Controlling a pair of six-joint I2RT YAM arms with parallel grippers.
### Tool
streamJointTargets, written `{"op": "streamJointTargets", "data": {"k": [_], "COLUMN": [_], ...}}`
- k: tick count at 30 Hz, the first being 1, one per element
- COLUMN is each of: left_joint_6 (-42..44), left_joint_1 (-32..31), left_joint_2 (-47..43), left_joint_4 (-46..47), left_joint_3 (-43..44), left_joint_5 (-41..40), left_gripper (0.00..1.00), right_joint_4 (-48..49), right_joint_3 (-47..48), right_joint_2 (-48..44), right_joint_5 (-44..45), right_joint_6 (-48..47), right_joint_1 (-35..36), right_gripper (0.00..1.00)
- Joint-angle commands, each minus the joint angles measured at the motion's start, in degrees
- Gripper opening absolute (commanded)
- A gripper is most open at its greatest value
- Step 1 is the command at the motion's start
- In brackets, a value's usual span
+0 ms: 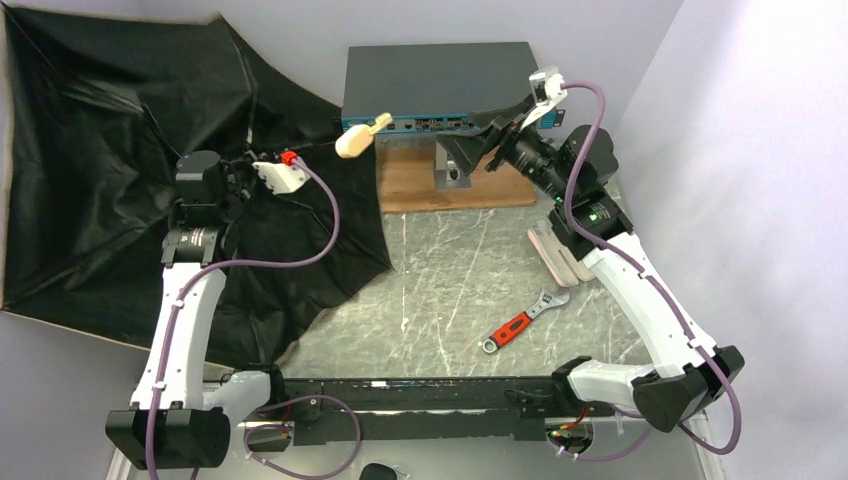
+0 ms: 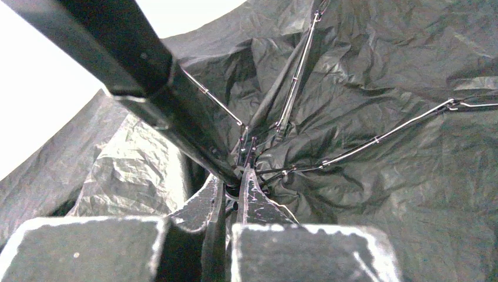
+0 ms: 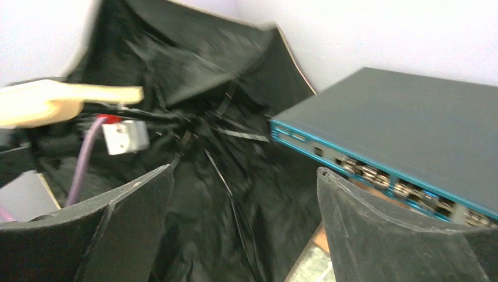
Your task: Open the umbrella
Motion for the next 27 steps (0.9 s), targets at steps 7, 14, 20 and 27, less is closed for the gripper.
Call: {"op": "streamJointTargets", "data": {"k": [7, 14, 20, 27], "left_joint_6": [48.48, 60.87, 65.06, 67.64], "left_joint_1": [0.13, 0.09, 0.13, -0.22], "left_joint_2": [-6.88, -4.73, -3.0, -3.56], "left_joint_4": [23.76, 23.77, 25.43, 26.58], "left_joint_3": [-2.24, 3.11, 2.19, -0.12], "left_joint_5": [-9.35, -4.56, -2.7, -0.56], "left_gripper": [0.01, 0.04, 0.06, 0.06], "right_joint_4": [-6.56, -15.96, -32.96, -36.47], "right_joint_3": [3.28, 13.51, 23.85, 29.57], "right_joint_2": [3.87, 11.86, 17.78, 24.71], "right_joint_5": [-12.72, -24.94, -19.68, -13.5], "right_joint_6": [2.47, -3.14, -21.2, -21.43], "right_joint_1": [-4.21, 0.35, 9.88, 14.97], "right_gripper": [1.0, 0.95, 0.95, 0.92]}}
